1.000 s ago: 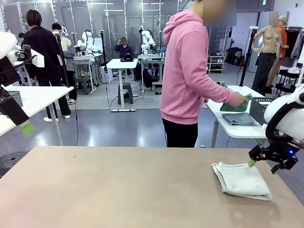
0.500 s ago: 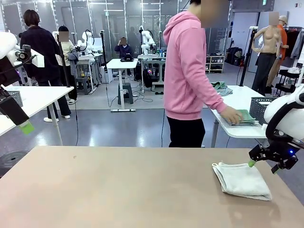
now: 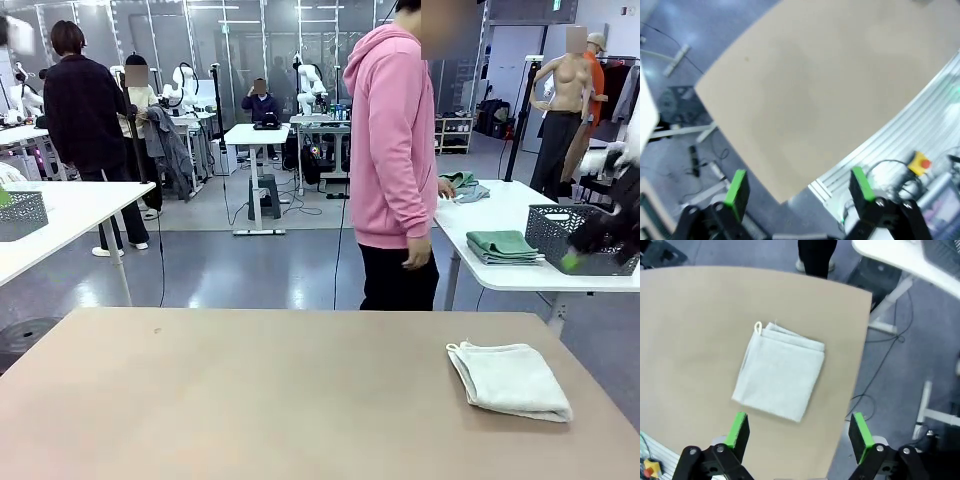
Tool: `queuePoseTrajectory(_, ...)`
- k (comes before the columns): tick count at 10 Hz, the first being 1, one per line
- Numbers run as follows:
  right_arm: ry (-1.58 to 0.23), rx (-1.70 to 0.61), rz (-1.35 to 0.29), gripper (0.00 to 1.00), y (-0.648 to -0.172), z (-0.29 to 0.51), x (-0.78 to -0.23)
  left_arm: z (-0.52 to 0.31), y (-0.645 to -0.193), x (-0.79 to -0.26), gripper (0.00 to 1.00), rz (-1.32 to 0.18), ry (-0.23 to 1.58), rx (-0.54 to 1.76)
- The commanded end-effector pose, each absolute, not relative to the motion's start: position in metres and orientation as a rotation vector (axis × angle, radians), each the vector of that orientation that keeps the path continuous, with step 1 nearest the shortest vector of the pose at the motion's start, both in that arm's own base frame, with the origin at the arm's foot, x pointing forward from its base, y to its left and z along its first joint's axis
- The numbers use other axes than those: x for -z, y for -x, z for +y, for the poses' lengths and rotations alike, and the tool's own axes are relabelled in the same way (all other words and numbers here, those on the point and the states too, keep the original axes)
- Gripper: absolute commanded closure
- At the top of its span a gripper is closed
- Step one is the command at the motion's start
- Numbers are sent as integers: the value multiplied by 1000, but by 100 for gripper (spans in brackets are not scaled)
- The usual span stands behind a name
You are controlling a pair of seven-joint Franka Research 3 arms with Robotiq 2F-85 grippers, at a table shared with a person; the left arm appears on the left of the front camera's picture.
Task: Fold the towels and place them in the basket.
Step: When a person lays out a Towel with hook on the table, fold it in half twice.
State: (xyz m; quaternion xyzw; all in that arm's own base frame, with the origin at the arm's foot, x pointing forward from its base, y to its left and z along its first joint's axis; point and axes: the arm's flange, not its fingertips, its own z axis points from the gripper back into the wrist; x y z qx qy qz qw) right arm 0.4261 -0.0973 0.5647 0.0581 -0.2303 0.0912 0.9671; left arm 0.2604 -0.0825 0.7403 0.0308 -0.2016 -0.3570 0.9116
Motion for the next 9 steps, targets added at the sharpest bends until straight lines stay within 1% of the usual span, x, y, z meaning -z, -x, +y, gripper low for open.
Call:
queuePoseTrajectory(1, -115, -245, -510, 0, -402, -111, -608, -59, -248, -792, 0, -386, -130, 703)
queuePoseTrajectory(2, -128, -278, -545, 0, -379, -117, -635, -44, -229, -818, 0, -445, -115, 665)
queuePoseTrajectory(3, -173, -305, -615, 0, -353, -123, -664, -32, -213, -836, 0, -532, -81, 656)
queuePoseTrajectory(4, -225, -364, -653, 0, -328, -120, -683, -23, -202, -839, 0, -585, -8, 657)
queuePoseTrajectory(6, -229, -455, -712, 0, -292, -107, -702, -4, -191, -834, 0, -649, 44, 600)
queuePoseTrajectory(7, -223, -500, -739, 0, -274, -98, -712, 1, -188, -825, 0, -648, 60, 593)
queuePoseTrajectory(9, -147, -543, -788, 0, -243, -82, -728, 8, -192, -805, 0, -658, 86, 581)
